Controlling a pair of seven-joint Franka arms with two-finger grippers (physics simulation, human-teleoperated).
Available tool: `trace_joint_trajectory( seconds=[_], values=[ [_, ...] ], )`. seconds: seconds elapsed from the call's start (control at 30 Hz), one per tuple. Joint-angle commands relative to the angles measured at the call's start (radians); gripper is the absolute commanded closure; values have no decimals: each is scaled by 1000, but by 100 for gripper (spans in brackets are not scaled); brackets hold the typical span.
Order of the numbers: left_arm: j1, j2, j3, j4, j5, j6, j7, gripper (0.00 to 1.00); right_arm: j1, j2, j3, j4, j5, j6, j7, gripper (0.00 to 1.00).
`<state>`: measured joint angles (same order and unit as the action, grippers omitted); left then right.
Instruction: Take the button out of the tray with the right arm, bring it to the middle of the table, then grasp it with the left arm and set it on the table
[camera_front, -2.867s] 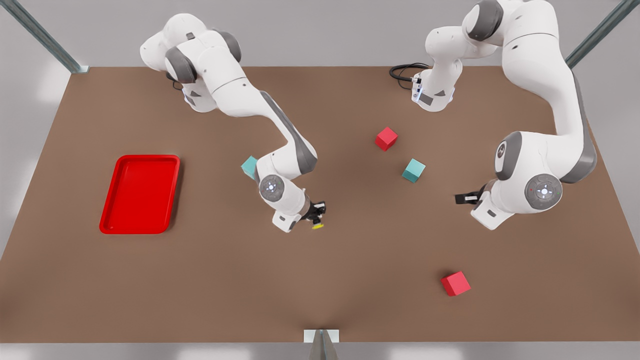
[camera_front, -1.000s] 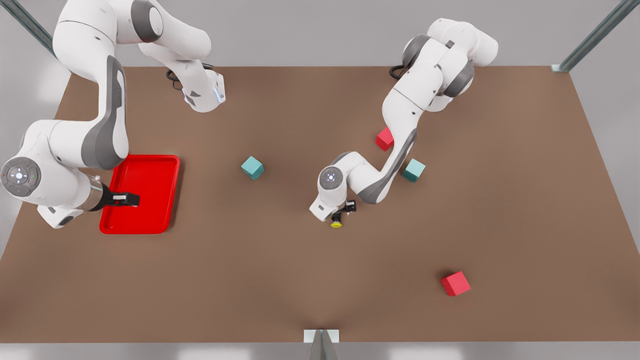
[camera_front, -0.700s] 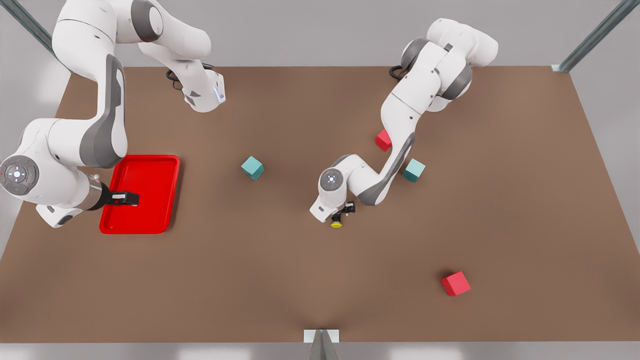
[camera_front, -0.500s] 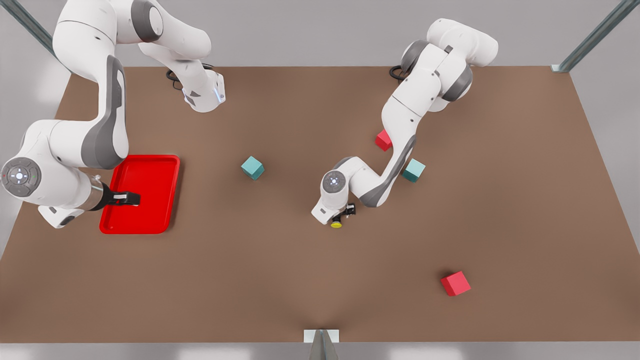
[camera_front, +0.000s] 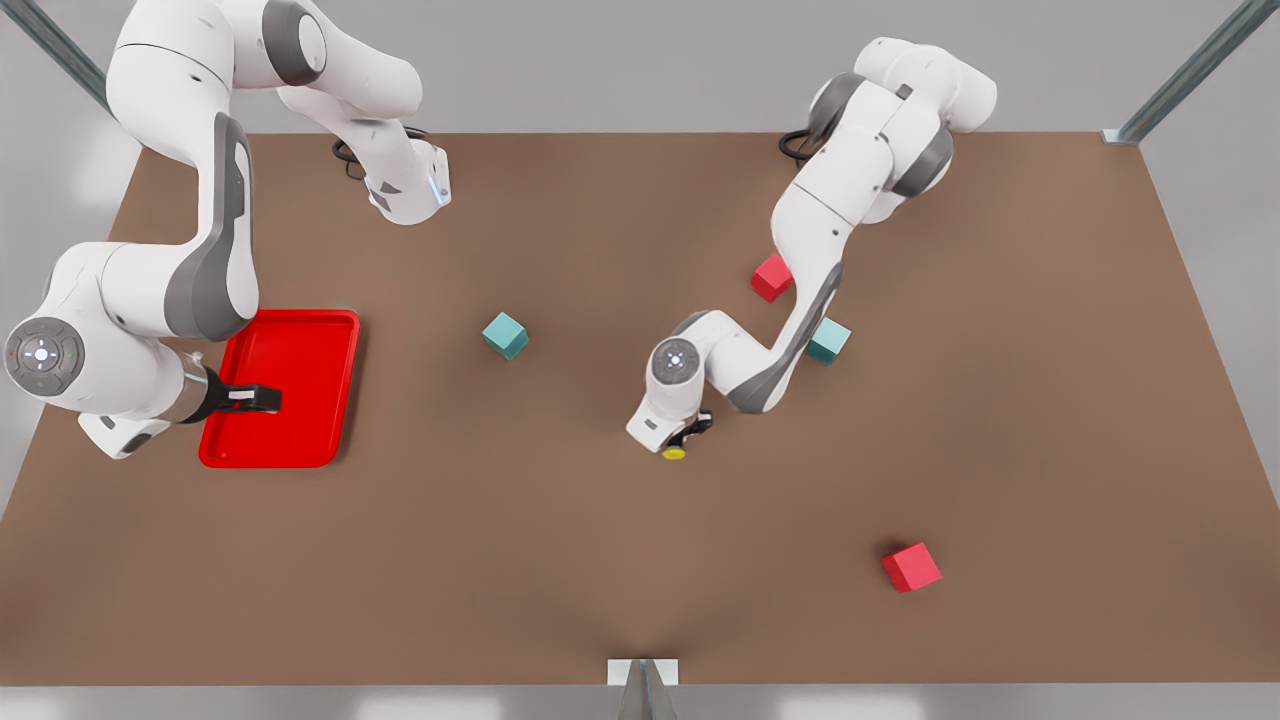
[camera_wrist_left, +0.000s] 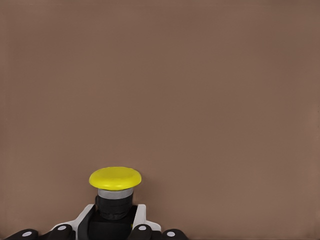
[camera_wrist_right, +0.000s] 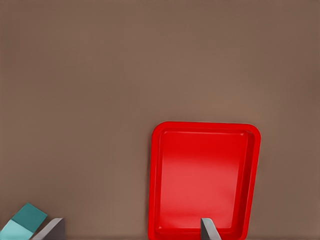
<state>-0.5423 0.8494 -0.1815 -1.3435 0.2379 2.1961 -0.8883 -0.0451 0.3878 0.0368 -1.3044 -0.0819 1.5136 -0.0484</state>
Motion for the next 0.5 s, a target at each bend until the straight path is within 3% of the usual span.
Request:
trace_joint_trajectory(
  seconds=[0.0, 0.17, 0.27, 0.33, 0.47],
  values=[
    [5, -50, 2, 7, -55, -125, -26, 53, 1, -1, 0, 0, 1, 2, -4, 0],
    [41, -113, 2, 73, -94, -96, -721, 53, -1, 0, 0, -1, 1, 4, -4, 0],
    [-22, -104, 54, 73, 155, -70, -1103, 53, -1, 0, 0, -1, 1, 5, -4, 0],
    [-211, -90, 306, 67, 178, -110, -1209, 53, -1, 0, 0, -1, 1, 5, -4, 0],
    [-377, -16, 542, 73, 175, -174, -1386, 53, -5, -1, 0, 11, 19, 7, 21, 0]
  ],
)
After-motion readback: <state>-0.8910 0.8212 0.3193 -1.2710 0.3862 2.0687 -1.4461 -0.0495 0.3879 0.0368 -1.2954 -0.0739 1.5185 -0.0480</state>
